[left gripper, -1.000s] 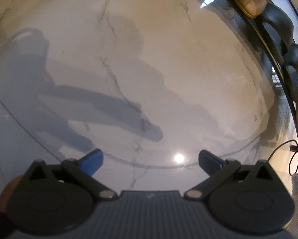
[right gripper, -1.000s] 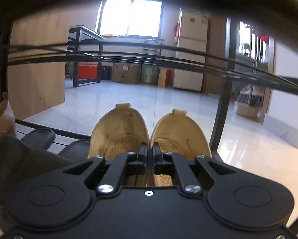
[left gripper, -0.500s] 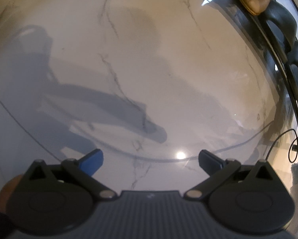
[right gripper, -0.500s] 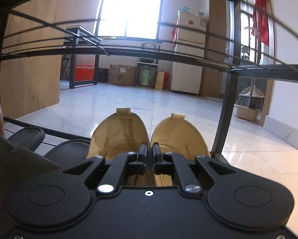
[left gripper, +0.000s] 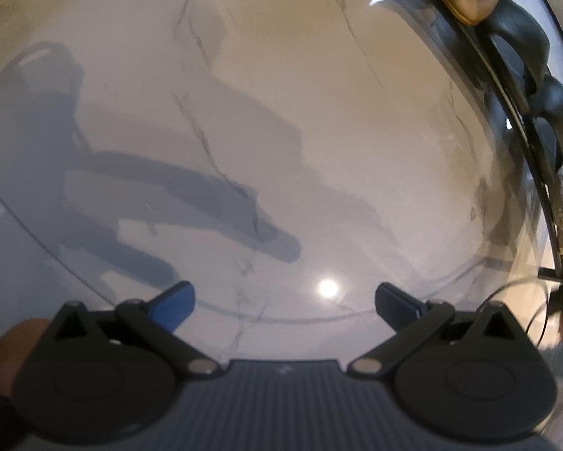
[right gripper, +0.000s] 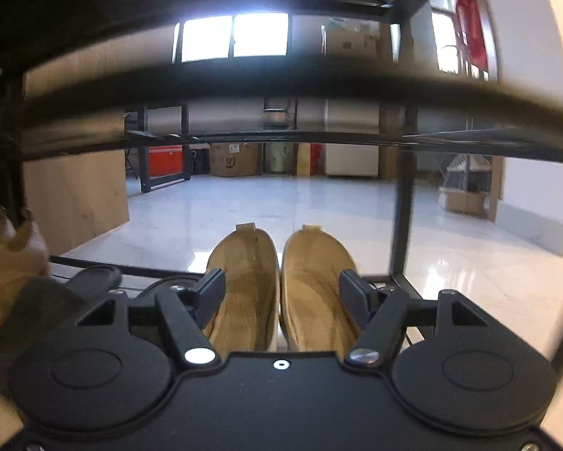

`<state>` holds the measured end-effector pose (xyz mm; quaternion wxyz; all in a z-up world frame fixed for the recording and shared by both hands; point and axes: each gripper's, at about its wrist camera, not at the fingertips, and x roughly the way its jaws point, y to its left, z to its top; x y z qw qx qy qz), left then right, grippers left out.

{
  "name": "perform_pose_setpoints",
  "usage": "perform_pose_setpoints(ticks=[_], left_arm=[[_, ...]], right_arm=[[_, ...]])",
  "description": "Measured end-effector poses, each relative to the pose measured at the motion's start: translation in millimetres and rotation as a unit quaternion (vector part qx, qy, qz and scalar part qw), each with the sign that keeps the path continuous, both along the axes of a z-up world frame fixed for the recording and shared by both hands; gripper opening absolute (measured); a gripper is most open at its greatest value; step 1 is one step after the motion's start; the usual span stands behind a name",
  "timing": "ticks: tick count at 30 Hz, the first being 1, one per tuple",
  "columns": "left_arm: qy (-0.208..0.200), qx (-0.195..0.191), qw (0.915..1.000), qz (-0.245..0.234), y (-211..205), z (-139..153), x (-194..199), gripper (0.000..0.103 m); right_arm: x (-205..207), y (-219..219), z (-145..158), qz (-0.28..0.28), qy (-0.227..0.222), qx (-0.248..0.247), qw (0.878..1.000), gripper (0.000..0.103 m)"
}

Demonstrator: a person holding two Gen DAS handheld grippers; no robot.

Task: Organize scattered shoes

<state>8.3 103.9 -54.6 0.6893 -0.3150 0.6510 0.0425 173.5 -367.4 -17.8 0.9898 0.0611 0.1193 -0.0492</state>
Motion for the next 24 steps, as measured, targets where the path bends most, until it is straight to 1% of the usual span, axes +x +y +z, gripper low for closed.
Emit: perform_pose_setpoints(ticks=[1,3,5,7,10,11,12,13,15,16,18,19,22,24], left_arm=[[-0.005,-0.002,1.0000,-0.003,-0.3,1.6,-1.0,0.102],[-0.011,-0.004,0.9999,-0.008,-1.2,3.2,-2.7,0.102],[-0.026,-0.008,0.9995,-0.019,-3.9,6.9,-5.1,0.102],[-0.049,-0.004,0.9981,-0.037,-8.2,13.6,-6.6,0.102],[-0.103,0.009,0.9920,-0.073,-16.8,29.3,-6.3,0.102],[-0.121,0.015,0.9891,-0.083,-19.5,34.9,-5.7,0.102],[-0.140,0.021,0.9854,-0.094,-22.5,40.8,-5.2,0.102],[-0.177,0.039,0.9769,-0.112,-27.4,52.1,-7.4,0.102],[-0.198,0.060,0.9711,-0.119,-32.0,58.4,-9.4,0.102],[-0.209,0.071,0.9678,-0.122,-34.3,61.6,-10.3,0.102],[-0.229,0.092,0.9606,-0.128,-38.9,68.0,-12.3,0.102],[-0.240,0.102,0.9566,-0.131,-41.2,71.1,-13.2,0.102],[-0.270,0.133,0.9434,-0.139,-48.1,80.7,-16.1,0.102],[-0.290,0.154,0.9334,-0.145,-52.7,87.0,-18.1,0.102]], right_arm=[[-13.0,1.4,-0.7,-0.004,0.018,0.006,1.000,0.099],[-27.6,6.5,-2.5,0.011,0.072,-0.001,0.997,0.098],[-43.2,14.3,2.2,0.010,0.103,-0.017,0.995,0.098],[-77.2,26.1,25.1,0.004,0.099,-0.008,0.995,0.098],[-121.1,44.4,63.7,-0.011,0.089,0.017,0.996,0.100],[-128.7,47.9,70.6,-0.017,0.085,0.018,0.996,0.103],[-145.9,58.5,85.2,-0.035,0.072,0.006,0.997,0.103],[-165.0,70.5,101.4,-0.055,0.058,-0.008,0.997,0.103],[-195.0,87.5,120.5,-0.087,0.031,-0.028,0.995,0.103],[-211.7,94.8,127.2,-0.096,0.018,-0.022,0.995,0.103],[-237.5,103.2,132.0,-0.104,0.010,0.016,0.994,0.103],[-248.3,106.3,131.9,-0.107,0.011,0.047,0.993,0.103],[-261.3,109.1,127.1,-0.108,0.040,0.113,0.987,0.103],[-263.1,108.7,122.4,-0.112,0.064,0.140,0.982,0.103]])
